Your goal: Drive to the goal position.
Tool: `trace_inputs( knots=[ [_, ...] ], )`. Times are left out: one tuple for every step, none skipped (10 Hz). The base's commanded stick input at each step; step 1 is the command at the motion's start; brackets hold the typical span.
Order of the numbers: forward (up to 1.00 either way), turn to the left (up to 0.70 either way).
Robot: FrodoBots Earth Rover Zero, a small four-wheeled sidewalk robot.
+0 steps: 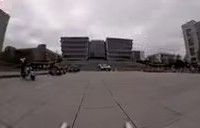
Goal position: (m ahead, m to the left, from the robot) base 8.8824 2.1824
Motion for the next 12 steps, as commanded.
trace_inputs(
  knots=[
    [0.7,0.0],
    [0.7,0.1],
    [0.7,0.13],
    [0.7,0.14],
    [0.7,0.14],
    [0.7,0.14],
    [0.7,0.14],
    [0.7,0.14],
    [0.7,0.05],
    [0.7,0.0],
    [0.7,0.0],
    [0.7,0.0]
  ],
)
